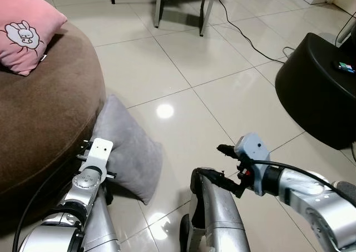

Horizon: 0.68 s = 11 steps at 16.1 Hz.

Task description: Move the pillow to the sofa from floor

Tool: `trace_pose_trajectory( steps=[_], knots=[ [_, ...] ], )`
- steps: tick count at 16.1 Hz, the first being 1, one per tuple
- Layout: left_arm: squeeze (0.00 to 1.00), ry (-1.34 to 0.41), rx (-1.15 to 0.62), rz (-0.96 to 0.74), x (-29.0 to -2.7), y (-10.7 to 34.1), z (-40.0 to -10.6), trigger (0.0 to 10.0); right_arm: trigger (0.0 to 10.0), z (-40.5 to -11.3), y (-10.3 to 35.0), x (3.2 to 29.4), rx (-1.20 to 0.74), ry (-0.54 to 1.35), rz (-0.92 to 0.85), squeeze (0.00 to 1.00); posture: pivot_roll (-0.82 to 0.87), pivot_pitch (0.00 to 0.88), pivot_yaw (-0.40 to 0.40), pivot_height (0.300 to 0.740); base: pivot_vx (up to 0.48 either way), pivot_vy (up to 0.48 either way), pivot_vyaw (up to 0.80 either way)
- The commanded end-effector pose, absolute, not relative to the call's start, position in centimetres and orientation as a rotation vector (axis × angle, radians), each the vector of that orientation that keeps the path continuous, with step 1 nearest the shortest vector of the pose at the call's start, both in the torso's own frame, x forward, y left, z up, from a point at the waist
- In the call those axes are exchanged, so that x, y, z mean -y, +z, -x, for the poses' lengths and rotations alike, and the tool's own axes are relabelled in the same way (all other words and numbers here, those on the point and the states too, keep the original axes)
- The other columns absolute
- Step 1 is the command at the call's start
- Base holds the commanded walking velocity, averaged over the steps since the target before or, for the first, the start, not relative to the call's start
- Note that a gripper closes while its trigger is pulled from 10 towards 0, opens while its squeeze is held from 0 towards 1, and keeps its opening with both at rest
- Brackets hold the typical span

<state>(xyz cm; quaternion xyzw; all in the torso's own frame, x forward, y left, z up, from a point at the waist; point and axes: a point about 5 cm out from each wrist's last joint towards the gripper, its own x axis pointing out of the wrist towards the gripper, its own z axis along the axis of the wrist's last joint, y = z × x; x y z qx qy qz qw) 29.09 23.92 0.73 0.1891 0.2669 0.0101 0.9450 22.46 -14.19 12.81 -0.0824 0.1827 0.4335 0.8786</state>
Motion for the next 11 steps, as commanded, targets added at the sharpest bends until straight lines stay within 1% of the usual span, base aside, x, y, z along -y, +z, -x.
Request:
trace_pose_trajectory(
  steps=[1, 5, 7, 8, 9, 10, 11],
  knots=[
    [0.0, -0.019, -0.555, -0.367, -23.2, 0.5, -29.1, 0.0, 10.0, -22.6, 12.7, 14.1, -0.378, 0.898, 0.183, 0.0, -0.13, 0.082, -0.148, 0.491, 0.0, 0.0, 0.0],
    [0.0, -0.068, -0.535, -0.331, -22.5, 0.6, -29.3, 0.0, 10.0, -23.0, 11.6, 13.4, -0.362, 0.836, 0.152, 0.0, -0.09, 0.035, -0.129, 0.491, 0.0, 0.0, 0.0],
    [0.0, -0.084, -0.489, -0.278, -22.2, 1.1, -29.7, 0.0, 10.0, -23.4, 10.8, 13.2, -0.363, 0.762, 0.143, 0.0, -0.05, 0.0, -0.097, 0.491, 0.0, 0.0, 0.0],
    [0.0, -0.101, -0.452, -0.248, -21.8, 1.4, -29.9, 0.0, 10.0, -23.3, 10.6, 13.2, -0.36, 0.727, 0.126, 0.0, -0.04, 0.0, -0.088, 0.491, 0.0, 0.0, 0.0],
    [0.0, -0.155, -0.342, -0.21, -20.6, 2.4, -30.0, 0.0, 10.0, -23.3, 10.5, 13.2, -0.327, 0.649, 0.078, 0.0, -0.02, 0.0, -0.05, 0.491, 0.0, 0.0, 0.0],
    [0.0, -0.155, -0.342, -0.21, -20.6, 2.4, -30.0, 0.0, 10.0, -23.3, 10.5, 13.2, -0.327, 0.649, 0.078, 0.0, -0.02, 0.0, -0.05, 0.491, 0.0, 0.0, 0.0],
    [0.0, -0.197, -0.216, -0.193, -19.5, 4.2, -29.7, 0.0, 10.0, -23.2, 10.7, 13.4, -0.297, 0.583, 0.054, 0.0, -0.01, 0.0, -0.027, 0.491, 0.0, 0.0, 0.0]
  ],
)
